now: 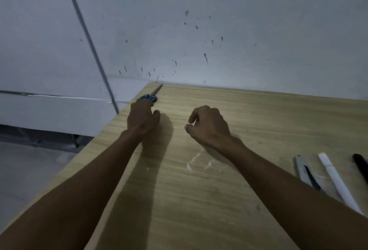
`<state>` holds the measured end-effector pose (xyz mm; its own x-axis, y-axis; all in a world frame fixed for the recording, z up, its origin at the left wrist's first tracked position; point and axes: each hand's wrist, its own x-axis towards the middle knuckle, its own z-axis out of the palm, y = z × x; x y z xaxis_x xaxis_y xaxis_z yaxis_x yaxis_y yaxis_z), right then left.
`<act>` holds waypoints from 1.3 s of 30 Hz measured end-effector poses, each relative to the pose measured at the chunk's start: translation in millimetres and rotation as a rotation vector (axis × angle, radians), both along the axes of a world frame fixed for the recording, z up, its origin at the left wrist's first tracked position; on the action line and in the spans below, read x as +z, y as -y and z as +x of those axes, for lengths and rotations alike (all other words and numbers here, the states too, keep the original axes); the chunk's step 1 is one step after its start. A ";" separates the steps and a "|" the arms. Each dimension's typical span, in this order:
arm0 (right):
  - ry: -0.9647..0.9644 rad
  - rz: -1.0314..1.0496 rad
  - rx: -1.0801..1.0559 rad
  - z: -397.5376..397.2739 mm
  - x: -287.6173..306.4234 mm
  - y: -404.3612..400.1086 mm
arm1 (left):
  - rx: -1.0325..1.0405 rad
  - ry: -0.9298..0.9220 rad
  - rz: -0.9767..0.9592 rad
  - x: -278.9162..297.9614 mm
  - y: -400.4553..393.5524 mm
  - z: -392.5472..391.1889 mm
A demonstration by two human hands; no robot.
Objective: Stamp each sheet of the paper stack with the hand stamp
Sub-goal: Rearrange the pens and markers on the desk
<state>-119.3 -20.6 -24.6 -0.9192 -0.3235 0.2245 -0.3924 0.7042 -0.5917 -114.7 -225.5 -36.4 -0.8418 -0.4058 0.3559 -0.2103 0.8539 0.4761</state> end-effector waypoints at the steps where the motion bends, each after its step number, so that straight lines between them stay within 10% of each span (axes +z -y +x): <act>1: -0.003 0.006 0.011 -7.1 -0.8 7.8 | 0.009 0.010 -0.022 -1.6 8.1 -11.4; 18: -0.030 0.020 0.033 -69.8 -23.2 31.1 | 0.110 0.136 -0.090 -16.0 52.8 -110.3; 28: 0.002 0.033 -0.067 -28.9 -7.4 -23.4 | -0.025 0.163 0.173 -6.6 -16.8 -41.8; 39: -0.003 0.002 -0.214 51.1 0.5 -128.1 | -0.206 0.113 -0.104 -8.1 -174.1 78.8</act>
<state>-68.2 107.5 -24.0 -0.9664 -0.1211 0.2268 -0.2352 0.7730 -0.5892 -35.9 -51.3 -44.5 -0.9397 -0.1877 0.2860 -0.0736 0.9274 0.3668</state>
